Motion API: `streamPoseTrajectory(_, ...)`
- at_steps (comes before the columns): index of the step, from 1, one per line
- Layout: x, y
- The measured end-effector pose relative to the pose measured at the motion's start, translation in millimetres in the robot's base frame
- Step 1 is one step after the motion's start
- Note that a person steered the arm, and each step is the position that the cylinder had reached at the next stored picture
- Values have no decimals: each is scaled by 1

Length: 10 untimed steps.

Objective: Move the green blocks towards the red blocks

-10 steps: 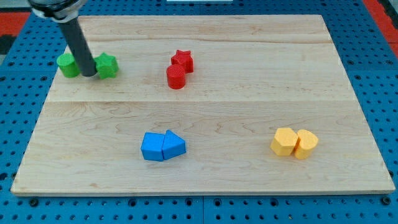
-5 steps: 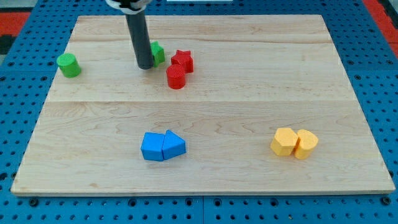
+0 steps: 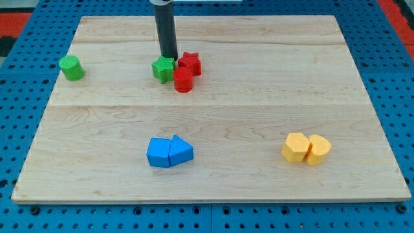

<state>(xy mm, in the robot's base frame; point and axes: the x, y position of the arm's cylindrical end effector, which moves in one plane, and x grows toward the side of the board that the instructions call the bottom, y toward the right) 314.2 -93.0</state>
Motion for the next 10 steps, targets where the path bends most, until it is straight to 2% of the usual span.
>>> streamPoseTrajectory(1,-40,-80)
streamPoseTrajectory(2,-45,-179)
streamPoseTrajectory(3,18,-205)
streamPoseTrajectory(4,50,-184)
streamPoseTrajectory(6,28,-89)
streamPoseTrajectory(9,38,-20)
streamPoseTrajectory(10,39,-20)
